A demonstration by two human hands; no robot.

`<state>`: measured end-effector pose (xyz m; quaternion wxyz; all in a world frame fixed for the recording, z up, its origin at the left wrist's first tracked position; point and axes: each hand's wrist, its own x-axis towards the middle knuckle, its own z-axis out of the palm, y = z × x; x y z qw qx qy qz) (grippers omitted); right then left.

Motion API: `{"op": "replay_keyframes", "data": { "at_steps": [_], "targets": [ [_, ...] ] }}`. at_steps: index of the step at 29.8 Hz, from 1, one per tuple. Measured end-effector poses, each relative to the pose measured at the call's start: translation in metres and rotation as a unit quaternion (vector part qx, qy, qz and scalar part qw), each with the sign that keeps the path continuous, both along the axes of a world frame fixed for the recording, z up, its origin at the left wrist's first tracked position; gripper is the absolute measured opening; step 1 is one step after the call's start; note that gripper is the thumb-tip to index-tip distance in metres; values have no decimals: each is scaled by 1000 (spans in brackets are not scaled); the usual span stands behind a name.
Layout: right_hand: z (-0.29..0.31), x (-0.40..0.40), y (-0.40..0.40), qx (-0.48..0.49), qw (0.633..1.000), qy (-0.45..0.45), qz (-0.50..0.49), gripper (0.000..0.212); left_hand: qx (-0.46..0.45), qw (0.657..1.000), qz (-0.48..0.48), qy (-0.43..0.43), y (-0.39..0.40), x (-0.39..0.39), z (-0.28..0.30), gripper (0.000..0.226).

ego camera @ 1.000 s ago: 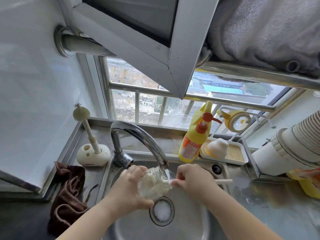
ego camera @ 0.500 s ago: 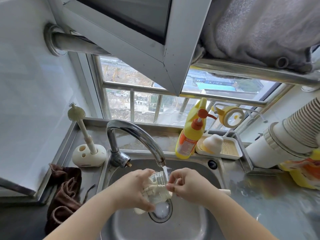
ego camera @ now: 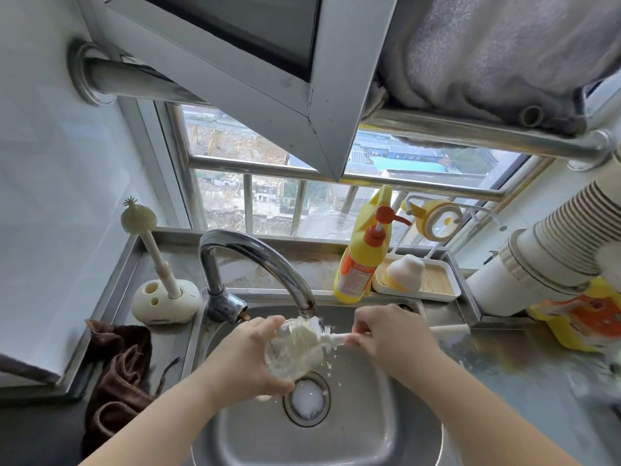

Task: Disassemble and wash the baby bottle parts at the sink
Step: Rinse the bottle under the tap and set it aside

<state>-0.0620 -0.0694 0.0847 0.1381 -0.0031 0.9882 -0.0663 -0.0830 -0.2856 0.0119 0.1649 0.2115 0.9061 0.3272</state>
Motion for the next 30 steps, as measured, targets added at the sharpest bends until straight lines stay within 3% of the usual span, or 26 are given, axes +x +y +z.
{"op": "replay_keyframes", "data": {
  "at_steps": [3,6,16,21,25,30],
  "targets": [
    [-11,1,-13,9,999,-18,29,23,-23,999,-21,13,11,4,3,96],
    [-12,1,-3,-20,997,-67,-14,21,-29,1000,-7,8,7,5,-2,92],
    [-13,-3,-2,-23,996,-87,-28,20,-30,999,16,38,5,10,-6,93],
    [-26,-1,-19,-194,973,-108,-61,23,-4,999,13,42,18,21,-8,99],
    [-31,2,-8,-217,965,-131,-69,23,34,998,-33,-41,7,24,-7,93],
    [-28,6,-16,-231,963,-131,-47,24,-55,997,-47,-34,2,6,5,85]
  ]
}}
